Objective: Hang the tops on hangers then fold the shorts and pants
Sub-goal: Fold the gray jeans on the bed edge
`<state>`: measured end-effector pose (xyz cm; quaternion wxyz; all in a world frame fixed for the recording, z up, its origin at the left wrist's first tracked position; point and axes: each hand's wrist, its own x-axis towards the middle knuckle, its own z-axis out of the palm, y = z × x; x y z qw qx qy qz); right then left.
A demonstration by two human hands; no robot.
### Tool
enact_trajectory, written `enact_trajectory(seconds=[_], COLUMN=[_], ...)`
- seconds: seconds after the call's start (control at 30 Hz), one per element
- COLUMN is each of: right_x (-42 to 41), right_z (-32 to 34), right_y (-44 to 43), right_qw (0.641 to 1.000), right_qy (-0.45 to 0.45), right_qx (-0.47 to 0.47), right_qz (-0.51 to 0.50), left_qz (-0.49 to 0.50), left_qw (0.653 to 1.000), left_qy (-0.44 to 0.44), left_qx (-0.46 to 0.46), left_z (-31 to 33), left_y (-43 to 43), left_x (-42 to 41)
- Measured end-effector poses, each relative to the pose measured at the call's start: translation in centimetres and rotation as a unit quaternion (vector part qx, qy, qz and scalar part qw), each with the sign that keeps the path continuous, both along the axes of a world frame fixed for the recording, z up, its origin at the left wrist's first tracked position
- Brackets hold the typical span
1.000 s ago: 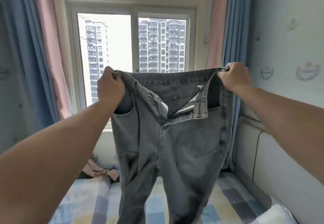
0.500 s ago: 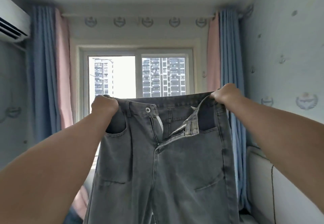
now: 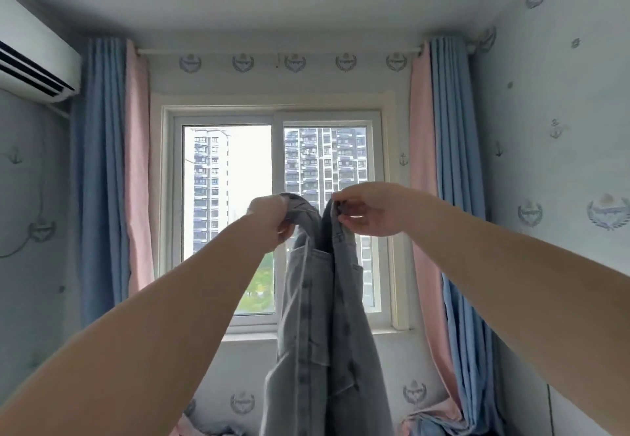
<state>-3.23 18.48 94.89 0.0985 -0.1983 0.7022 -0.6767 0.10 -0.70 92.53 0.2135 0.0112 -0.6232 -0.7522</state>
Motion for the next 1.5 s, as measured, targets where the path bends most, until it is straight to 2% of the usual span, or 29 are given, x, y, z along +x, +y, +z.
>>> enact_trajectory(seconds=[0.17,0.27,0.33,0.5,0.63,0.7,0.77,0.83,0.9,0.97,1.07,1.17,1.33,1.5], right_x=[0.5,1.5,2.3,3.3,1.3,-0.1,-1.1,-1.5,-1.1,-0.4,0.6,2.0,4.8,8.5], right_z=[0.4,0.6,0.7,0.1,-1.2,-3.0,-5.3,-7.6,-9.3,-9.8,-8.2,-5.7,-3.0,-1.4], right_y=[-1.3,-1.6,-2.4,-3.4,-0.2,1.8,3.0,3.2,2.2,0.1,-4.0,-8.4,-15.4,-19.9], right_qw=[0.996,0.992,0.983,0.959,0.896,0.887,0.929,0.986,0.999,0.997,0.993,0.976,0.956,0.946], right_qy=[0.081,0.114,0.151,0.235,0.344,0.325,0.231,0.077,-0.029,-0.015,0.056,0.128,0.184,0.219], right_qx=[-0.002,0.021,0.031,0.043,0.027,-0.01,-0.041,-0.039,-0.038,-0.052,-0.088,-0.085,-0.077,-0.054], right_qz=[-0.042,-0.06,-0.104,-0.15,-0.281,-0.328,-0.286,-0.142,0.018,0.061,-0.053,-0.151,-0.214,-0.234], left_qz=[-0.127,-0.177,-0.161,-0.014,-0.007,-0.022,-0.048,-0.072,-0.078,-0.072,-0.031,0.052,0.164,0.189], left_qw=[0.99,0.973,0.974,0.986,0.986,0.986,0.985,0.984,0.984,0.986,0.988,0.986,0.963,0.95], left_qy=[0.051,0.067,0.08,0.122,0.13,0.139,0.148,0.153,0.15,0.144,0.135,0.13,0.162,0.181], left_qx=[-0.046,-0.131,-0.138,-0.113,-0.107,-0.093,-0.076,-0.059,-0.048,-0.047,-0.065,-0.094,-0.138,-0.168], left_z=[-1.0,-1.9,-2.5,-3.4,-3.2,-2.9,-2.4,-2.0,-1.7,-1.5,-1.3,-1.0,0.4,1.5], left_y=[2.5,3.1,3.9,4.0,1.5,-0.1,-1.8,-3.4,-5.1,-7.1,-10.7,-14.4,-20.0,-24.8], left_x=[2.5,3.4,2.9,1.6,1.7,2.1,2.5,2.8,3.2,3.5,3.9,4.1,5.3,8.1])
